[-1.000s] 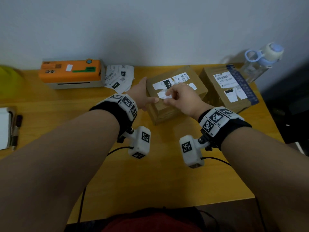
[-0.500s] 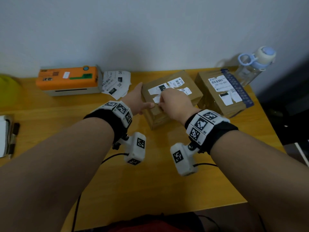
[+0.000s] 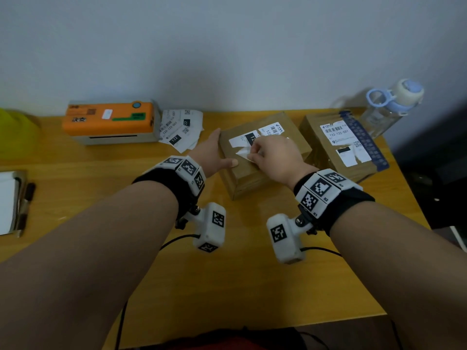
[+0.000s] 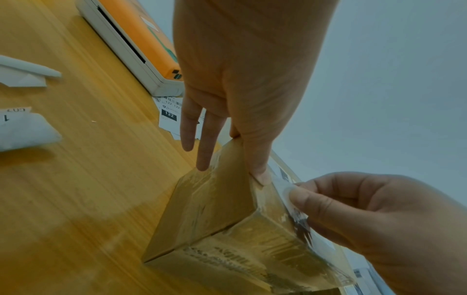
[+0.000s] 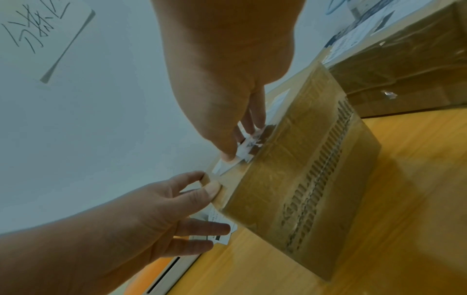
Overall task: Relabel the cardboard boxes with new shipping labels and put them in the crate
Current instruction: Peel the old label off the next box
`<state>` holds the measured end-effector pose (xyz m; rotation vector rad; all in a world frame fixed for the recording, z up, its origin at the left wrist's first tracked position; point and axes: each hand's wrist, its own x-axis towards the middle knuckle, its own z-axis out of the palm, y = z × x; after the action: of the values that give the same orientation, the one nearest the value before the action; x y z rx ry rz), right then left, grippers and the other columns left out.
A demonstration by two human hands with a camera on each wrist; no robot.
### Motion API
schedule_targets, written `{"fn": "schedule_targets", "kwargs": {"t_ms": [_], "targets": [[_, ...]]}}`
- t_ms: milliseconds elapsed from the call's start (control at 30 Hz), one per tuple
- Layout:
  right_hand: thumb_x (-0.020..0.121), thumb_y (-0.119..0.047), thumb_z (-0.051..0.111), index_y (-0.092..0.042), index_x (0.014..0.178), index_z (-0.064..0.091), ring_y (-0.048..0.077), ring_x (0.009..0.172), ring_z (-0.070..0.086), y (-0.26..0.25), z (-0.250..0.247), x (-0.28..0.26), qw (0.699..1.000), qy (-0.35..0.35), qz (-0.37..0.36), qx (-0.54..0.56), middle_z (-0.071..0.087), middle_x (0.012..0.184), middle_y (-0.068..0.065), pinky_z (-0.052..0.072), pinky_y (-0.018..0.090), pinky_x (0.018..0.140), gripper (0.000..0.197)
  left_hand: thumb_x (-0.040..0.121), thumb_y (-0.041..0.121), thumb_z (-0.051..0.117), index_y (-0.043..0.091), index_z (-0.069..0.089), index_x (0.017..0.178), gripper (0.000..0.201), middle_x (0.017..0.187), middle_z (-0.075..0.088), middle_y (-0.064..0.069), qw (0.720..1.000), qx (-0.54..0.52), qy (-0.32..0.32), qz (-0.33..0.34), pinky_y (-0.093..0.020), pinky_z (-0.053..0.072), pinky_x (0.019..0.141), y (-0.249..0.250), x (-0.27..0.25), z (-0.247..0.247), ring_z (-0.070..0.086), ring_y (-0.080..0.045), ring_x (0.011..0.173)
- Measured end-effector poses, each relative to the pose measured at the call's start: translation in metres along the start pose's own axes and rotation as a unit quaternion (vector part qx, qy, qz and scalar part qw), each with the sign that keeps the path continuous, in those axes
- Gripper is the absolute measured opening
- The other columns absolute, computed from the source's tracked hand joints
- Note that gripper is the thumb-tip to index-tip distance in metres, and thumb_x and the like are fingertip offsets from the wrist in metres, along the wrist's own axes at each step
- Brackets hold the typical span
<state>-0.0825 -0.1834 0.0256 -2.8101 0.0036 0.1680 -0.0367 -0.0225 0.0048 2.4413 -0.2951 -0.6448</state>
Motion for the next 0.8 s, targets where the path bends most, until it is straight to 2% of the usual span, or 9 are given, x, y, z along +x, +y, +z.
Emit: {"fn": "schedule_targets", "kwargs": {"t_ms": [133, 300, 367, 533, 667, 733, 800], "targets": [[0.094, -0.031, 0.054, -0.021, 0.094, 0.061, 0.014, 0.083, 0.054, 0.004, 0.000, 0.002, 1.000, 0.005, -0.005, 0.002, 0.063, 0.092, -0.003, 0.042, 0.026, 0.070, 0.013, 0.083, 0.035, 0.068, 0.014, 0.006, 0.151, 0.095, 0.147, 0.037, -0.007, 1.000, -0.003, 0.000, -0.002, -0.032, 0.047, 0.089, 0.000, 0.001, 0.000, 0.059, -0.026, 0.109], [0.094, -0.030, 0.053, -0.022, 0.089, 0.059, 0.016, 0.082, 0.056, 0.011, 0.002, 0.003, 0.999, 0.016, 0.003, 0.028, 0.062, 0.088, -0.003, 0.038, 0.026, 0.070, 0.011, 0.082, 0.035, 0.068, 0.014, 0.005, 0.151, 0.095, 0.149, 0.035, -0.008, 1.000, 0.008, 0.000, -0.006, -0.034, 0.047, 0.092, 0.000, 0.001, 0.000, 0.057, -0.027, 0.112], [0.094, -0.029, 0.053, -0.020, 0.090, 0.059, 0.015, 0.080, 0.056, 0.013, 0.002, 0.003, 0.999, 0.024, 0.007, 0.043, 0.062, 0.085, -0.003, 0.041, 0.027, 0.071, 0.012, 0.082, 0.035, 0.068, 0.013, 0.006, 0.151, 0.095, 0.150, 0.034, -0.008, 1.000, 0.007, 0.000, -0.008, -0.034, 0.045, 0.094, 0.001, 0.002, -0.001, 0.055, -0.027, 0.116], [0.094, -0.028, 0.054, -0.019, 0.091, 0.059, 0.017, 0.084, 0.060, 0.018, 0.003, 0.005, 0.995, 0.035, 0.018, 0.089, 0.065, 0.088, -0.002, 0.050, 0.033, 0.078, 0.011, 0.083, 0.033, 0.067, 0.013, 0.006, 0.151, 0.093, 0.153, 0.028, -0.007, 1.000, 0.015, 0.011, -0.004, -0.031, 0.031, 0.106, 0.001, 0.001, 0.001, 0.035, -0.023, 0.136], [0.094, -0.026, 0.054, -0.018, 0.087, 0.057, 0.018, 0.089, 0.062, 0.022, 0.004, 0.003, 0.984, 0.049, 0.039, 0.165, 0.066, 0.094, -0.001, 0.052, 0.040, 0.083, 0.010, 0.084, 0.035, 0.065, 0.023, 0.006, 0.151, 0.090, 0.159, -0.001, -0.007, 0.998, 0.054, -0.001, 0.011, -0.039, 0.020, 0.115, 0.001, 0.002, 0.002, 0.013, -0.024, 0.145], [0.094, -0.023, 0.054, -0.015, 0.086, 0.056, 0.019, 0.094, 0.062, 0.024, 0.002, 0.002, 0.977, 0.050, 0.041, 0.202, 0.067, 0.101, 0.003, 0.052, 0.040, 0.086, 0.011, 0.086, 0.037, 0.063, 0.024, 0.008, 0.151, 0.086, 0.159, -0.004, -0.007, 0.997, 0.082, -0.010, 0.011, -0.040, 0.020, 0.116, 0.002, 0.003, 0.000, 0.012, -0.025, 0.145], [0.094, -0.019, 0.055, -0.011, 0.087, 0.056, 0.021, 0.097, 0.062, 0.024, -0.001, 0.000, 0.968, 0.049, 0.041, 0.242, 0.066, 0.105, 0.008, 0.051, 0.036, 0.087, 0.010, 0.086, 0.038, 0.062, 0.022, 0.010, 0.151, 0.084, 0.159, 0.000, -0.007, 0.996, 0.092, -0.009, 0.010, -0.040, 0.020, 0.116, 0.003, 0.004, 0.000, 0.013, -0.025, 0.145]]}}
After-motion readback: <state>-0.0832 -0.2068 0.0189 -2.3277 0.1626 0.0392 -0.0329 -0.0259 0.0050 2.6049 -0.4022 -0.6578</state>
